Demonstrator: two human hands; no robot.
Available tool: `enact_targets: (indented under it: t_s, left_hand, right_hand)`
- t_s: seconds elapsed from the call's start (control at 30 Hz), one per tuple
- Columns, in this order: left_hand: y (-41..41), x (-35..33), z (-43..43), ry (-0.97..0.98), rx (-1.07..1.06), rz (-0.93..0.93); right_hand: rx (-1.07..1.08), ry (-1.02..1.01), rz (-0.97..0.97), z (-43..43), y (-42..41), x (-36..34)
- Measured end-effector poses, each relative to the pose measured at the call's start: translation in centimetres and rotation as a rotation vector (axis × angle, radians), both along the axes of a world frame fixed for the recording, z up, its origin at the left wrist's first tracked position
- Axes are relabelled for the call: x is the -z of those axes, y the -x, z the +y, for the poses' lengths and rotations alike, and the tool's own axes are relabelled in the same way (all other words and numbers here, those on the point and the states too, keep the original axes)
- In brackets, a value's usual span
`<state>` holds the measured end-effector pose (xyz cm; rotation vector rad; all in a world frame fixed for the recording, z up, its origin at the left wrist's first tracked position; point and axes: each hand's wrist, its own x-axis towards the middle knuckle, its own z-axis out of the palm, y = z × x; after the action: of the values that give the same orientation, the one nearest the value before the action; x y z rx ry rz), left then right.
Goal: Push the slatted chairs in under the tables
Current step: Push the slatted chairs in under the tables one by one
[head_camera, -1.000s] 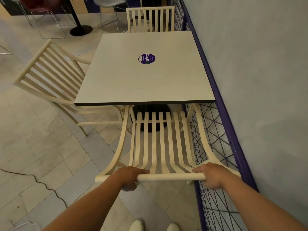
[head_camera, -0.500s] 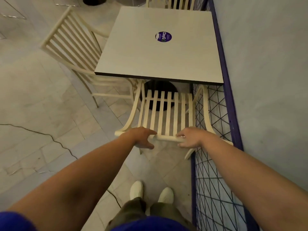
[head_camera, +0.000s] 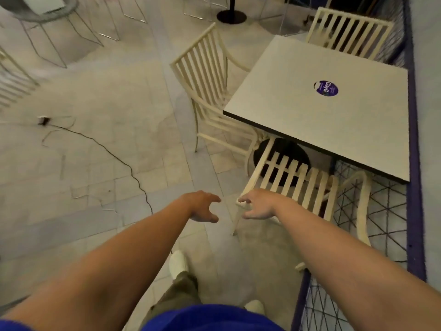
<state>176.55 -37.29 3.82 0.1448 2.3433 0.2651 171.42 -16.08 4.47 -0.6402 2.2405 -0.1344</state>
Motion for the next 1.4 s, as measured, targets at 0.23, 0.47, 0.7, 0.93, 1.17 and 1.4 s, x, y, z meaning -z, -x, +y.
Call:
enact_targets:
  t_s: [0.23, 0.47, 0.7, 0.93, 1.17, 1.4]
  left_hand:
    - [3.6, 1.0, -16.0, -0.045, -0.168, 0.039]
    - [8.6, -0.2, -29.5, -0.076, -0.286, 0.086]
    - [17.0, 0.6, -38.3, -0.086, -0.299, 0.093]
    - [32.1, 2.5, -46.5, -0.071, -0.250, 0.052]
    - [47.7, -0.2, -54.7, -0.096, -0.253, 0.061]
    - [60.4, -1.2, -62.0, -0.122, -0.171, 0.079]
  right_hand:
    - [-0.084, -0.025, 0.024, -16.6, 6.4, 1.1]
    - [-0.089, 0.043, 0.056, -30.7, 12.7, 0.4]
    - [-0.086, 0.062, 0.067, -39.6, 22.1, 1.3]
    - [-0.049, 0.059, 0.053, -47.8, 36.7, 4.2]
    - [-0.016, 0.064, 0.056, -55.5, 51.7, 1.3]
    - [0.060, 0.056, 0.049, -62.1, 62.8, -0.2]
